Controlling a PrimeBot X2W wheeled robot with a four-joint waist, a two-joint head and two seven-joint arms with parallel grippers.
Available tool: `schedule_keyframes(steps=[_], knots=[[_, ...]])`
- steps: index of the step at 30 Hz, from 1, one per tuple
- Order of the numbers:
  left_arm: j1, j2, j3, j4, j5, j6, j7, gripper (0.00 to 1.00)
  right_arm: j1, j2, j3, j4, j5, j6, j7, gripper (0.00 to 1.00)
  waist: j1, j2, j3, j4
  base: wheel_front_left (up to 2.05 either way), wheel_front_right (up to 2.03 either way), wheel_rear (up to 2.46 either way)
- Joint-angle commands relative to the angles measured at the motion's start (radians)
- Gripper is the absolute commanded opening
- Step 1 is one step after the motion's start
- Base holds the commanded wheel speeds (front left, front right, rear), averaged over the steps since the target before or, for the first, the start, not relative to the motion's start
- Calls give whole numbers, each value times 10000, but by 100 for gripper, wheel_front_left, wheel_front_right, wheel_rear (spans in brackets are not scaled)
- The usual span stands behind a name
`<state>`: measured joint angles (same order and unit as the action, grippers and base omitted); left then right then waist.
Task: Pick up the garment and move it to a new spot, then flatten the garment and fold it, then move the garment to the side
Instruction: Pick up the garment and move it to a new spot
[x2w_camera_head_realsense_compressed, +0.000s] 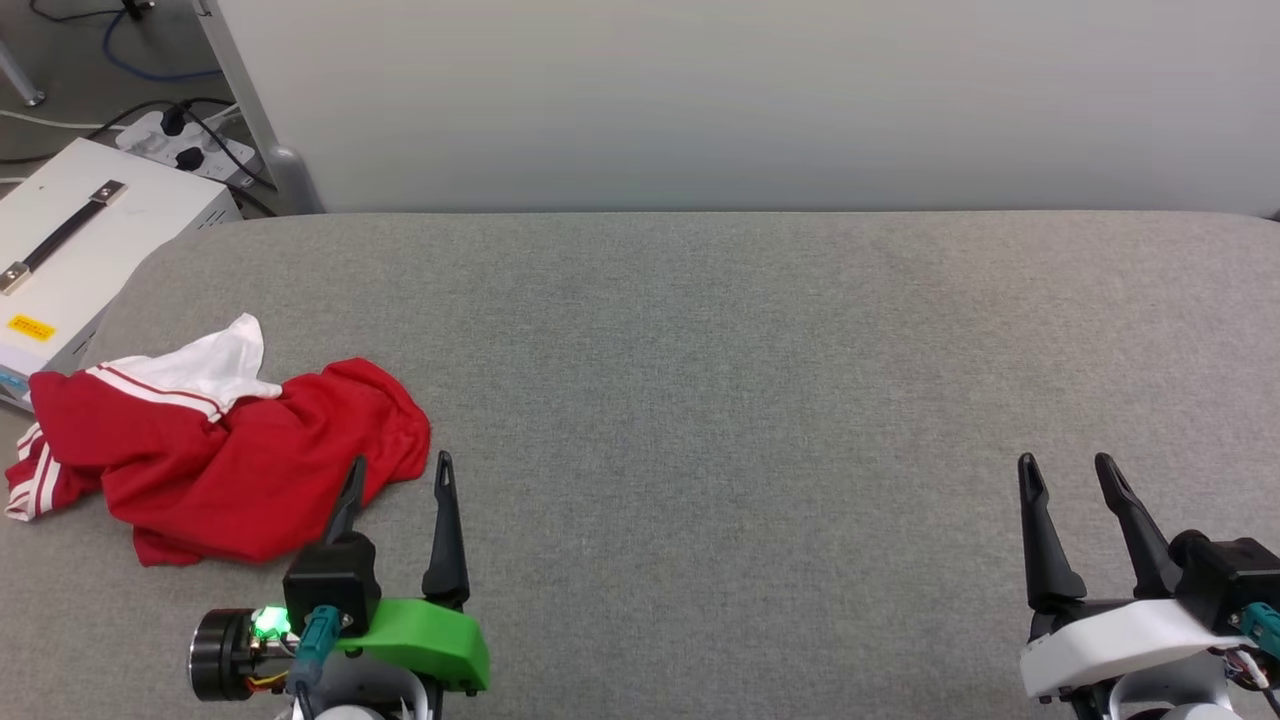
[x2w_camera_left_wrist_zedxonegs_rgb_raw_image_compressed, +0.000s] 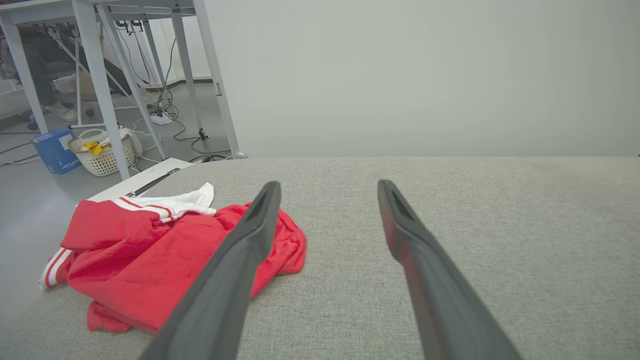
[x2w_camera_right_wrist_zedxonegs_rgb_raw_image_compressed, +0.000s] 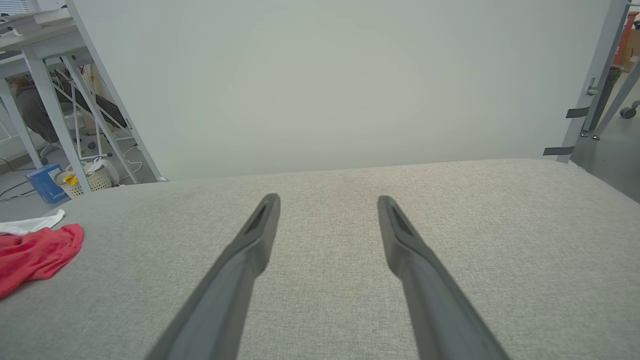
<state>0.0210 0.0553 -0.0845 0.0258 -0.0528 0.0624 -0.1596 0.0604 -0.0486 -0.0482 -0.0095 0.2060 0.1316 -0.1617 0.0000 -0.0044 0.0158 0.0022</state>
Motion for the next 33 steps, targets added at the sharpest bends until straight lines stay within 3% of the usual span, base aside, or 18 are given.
schedule_keyframes(steps=[1, 17, 33], knots=[[138, -33, -14, 55, -85, 75, -115, 100, 137, -11, -22, 31, 90, -6, -106, 100, 0, 28, 6, 4, 0, 0, 0], [111, -40, -150, 208, -164, 244, -446, 100, 260, -13, -55, 34, 450, -7, -432, 100, 0, 34, 41, 357, 0, 0, 0], [68, -46, -128, 310, -315, 442, -780, 100, 339, -15, 135, -152, 530, -9, -763, 100, 0, 40, 277, 1925, 0, 0, 0]])
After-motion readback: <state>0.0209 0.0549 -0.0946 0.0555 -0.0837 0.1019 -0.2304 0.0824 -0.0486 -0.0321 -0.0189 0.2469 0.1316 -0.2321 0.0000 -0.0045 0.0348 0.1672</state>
